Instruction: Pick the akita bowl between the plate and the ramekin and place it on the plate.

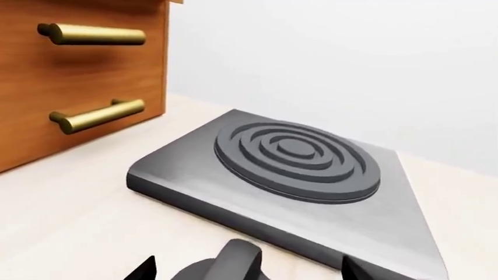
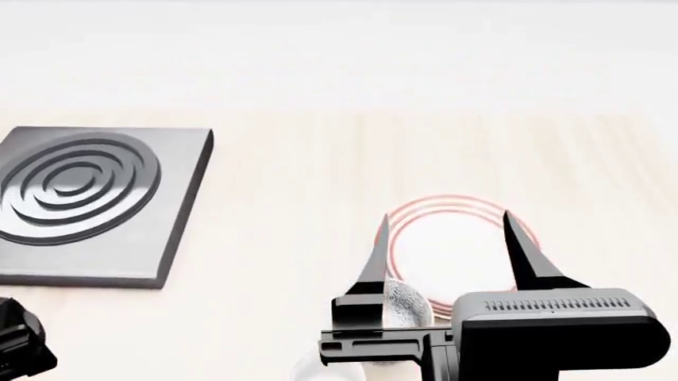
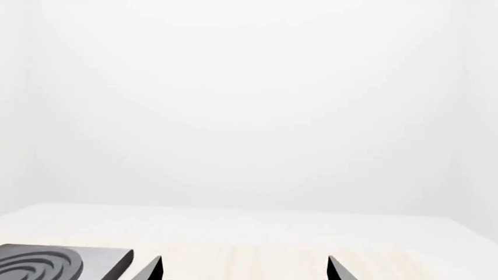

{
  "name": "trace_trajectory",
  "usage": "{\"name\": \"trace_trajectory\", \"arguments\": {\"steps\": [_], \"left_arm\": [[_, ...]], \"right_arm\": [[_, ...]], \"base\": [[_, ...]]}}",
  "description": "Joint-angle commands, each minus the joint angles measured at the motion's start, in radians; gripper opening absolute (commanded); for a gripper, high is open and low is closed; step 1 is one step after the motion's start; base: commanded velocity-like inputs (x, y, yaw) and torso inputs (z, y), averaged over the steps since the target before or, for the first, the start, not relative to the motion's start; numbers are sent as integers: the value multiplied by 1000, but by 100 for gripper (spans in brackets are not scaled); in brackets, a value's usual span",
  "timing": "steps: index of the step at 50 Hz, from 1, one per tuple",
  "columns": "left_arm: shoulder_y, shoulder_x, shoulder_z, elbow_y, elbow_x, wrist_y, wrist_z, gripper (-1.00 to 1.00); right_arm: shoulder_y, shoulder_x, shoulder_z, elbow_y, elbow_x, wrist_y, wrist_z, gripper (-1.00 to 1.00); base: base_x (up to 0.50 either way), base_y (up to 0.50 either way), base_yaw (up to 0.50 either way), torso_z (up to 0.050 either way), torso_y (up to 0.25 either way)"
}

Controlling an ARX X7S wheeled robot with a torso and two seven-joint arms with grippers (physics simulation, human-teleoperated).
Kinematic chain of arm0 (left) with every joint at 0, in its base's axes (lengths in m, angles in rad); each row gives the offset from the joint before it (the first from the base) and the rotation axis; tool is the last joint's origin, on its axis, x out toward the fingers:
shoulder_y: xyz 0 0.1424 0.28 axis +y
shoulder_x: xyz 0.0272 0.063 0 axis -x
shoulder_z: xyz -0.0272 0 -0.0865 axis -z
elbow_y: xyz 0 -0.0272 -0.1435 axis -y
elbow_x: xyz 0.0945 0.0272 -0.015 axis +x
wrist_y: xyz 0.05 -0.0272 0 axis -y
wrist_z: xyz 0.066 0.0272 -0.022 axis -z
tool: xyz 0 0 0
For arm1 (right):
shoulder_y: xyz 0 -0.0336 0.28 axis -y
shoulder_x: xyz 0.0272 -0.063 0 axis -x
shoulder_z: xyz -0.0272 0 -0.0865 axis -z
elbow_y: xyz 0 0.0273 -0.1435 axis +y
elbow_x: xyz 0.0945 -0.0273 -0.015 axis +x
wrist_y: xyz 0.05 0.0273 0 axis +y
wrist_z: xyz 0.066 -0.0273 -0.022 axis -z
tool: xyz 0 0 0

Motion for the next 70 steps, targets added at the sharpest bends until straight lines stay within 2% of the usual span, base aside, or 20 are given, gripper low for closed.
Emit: {"name": "trace_trajectory", "arguments": {"steps": [1, 44, 70], "left_arm": [[-2, -1, 3, -4, -2, 2, -1, 100], [-2, -7, 12, -8, -11, 7, -8, 100], [-3, -11, 16, -10, -16, 7, -14, 100]], "right_arm": [[2, 3, -3, 4, 4, -3, 3, 100], [6, 3, -13, 41, 9, -7, 33, 100], [55, -30, 46, 126, 127, 166, 79, 100]], "base": [[125, 0, 0, 0, 0], [112, 0, 0, 0, 0], [0, 0, 0, 0, 0]]}}
